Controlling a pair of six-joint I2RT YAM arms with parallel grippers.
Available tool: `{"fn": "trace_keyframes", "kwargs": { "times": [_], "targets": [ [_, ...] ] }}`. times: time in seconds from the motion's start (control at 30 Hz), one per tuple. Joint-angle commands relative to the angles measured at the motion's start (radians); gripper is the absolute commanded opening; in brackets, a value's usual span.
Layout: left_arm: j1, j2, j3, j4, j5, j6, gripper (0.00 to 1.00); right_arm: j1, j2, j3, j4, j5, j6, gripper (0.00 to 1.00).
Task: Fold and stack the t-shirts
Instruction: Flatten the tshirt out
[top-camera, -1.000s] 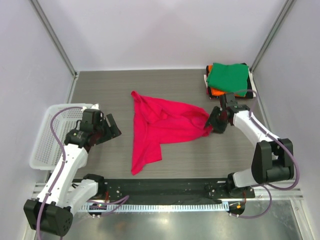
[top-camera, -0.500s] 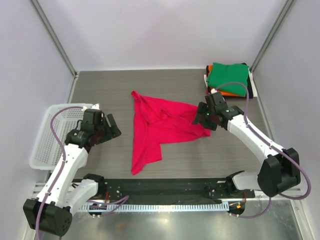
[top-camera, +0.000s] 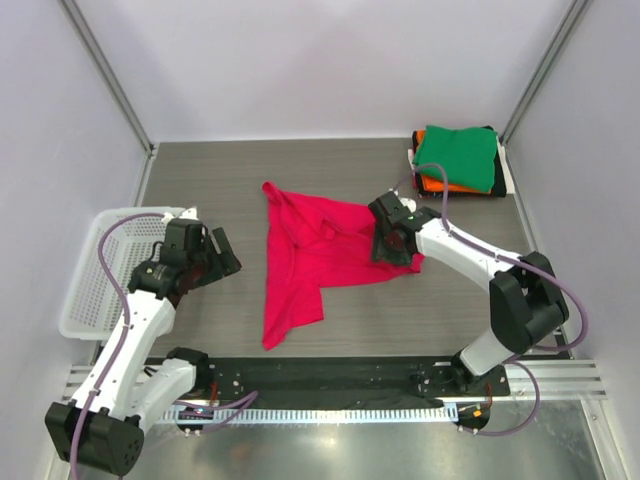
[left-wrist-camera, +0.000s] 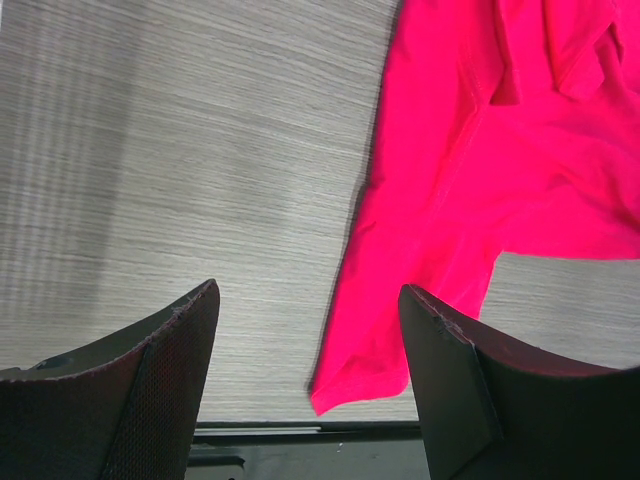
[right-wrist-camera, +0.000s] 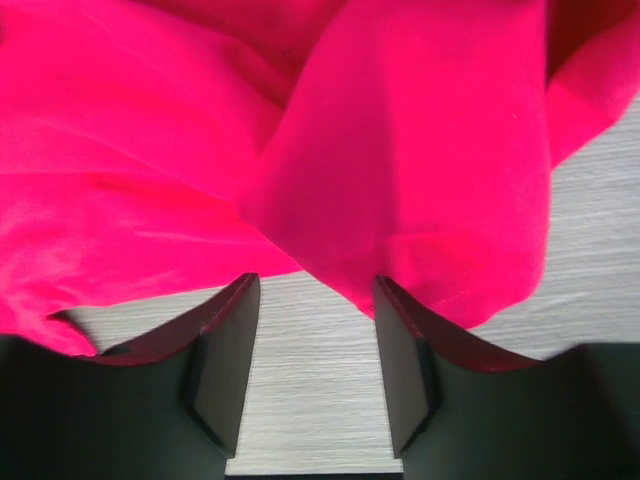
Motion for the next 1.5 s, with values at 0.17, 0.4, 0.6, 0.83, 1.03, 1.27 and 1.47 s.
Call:
{"fn": "trace_keyframes", "kwargs": {
  "times": [0.17, 0.4, 0.6, 0.83, 1.03, 1.27, 1.47],
  "targets": [
    [-0.004, -0.012, -0.002, 0.022, -0.011, -0.003, 0.74, 0.064, 0.042, 0.059, -0.125, 0.274, -0.044, 0.46],
    [-0.002, -0.015, -0.002, 0.021, -0.015, -0.003, 0.74, 0.068, 0.071, 0.081, -0.155, 0.339, -0.069, 0.26],
    [-0.004, -0.014, -0.002, 0.019, -0.015, -0.003, 0.74, 0.065, 0.051, 0.142, -0.191, 0.379, -0.095, 0.01],
    [-0.008, -0.015, -0.002, 0.019, -0.018, -0.005, 0.74, -0.214, -0.076, 0.257, -0.225, 0.342, -0.196, 0.01],
    [-0.016, -0.006, -0.002, 0.019, -0.015, -0.006, 0.74, -0.522, -0.043, 0.135, -0.169, 0.177, -0.244, 0.43],
    [-0.021, 0.023, 0.000, 0.018, -0.004, -0.003, 0.73, -0.553, -0.122, 0.102, -0.132, -0.030, -0.155, 0.83],
    [-0.092, 0.028, -0.005, 0.016, -0.016, -0.040, 0.73, -0.553, -0.254, -0.111, -0.007, -0.251, -0.097, 0.81]
  ]
}}
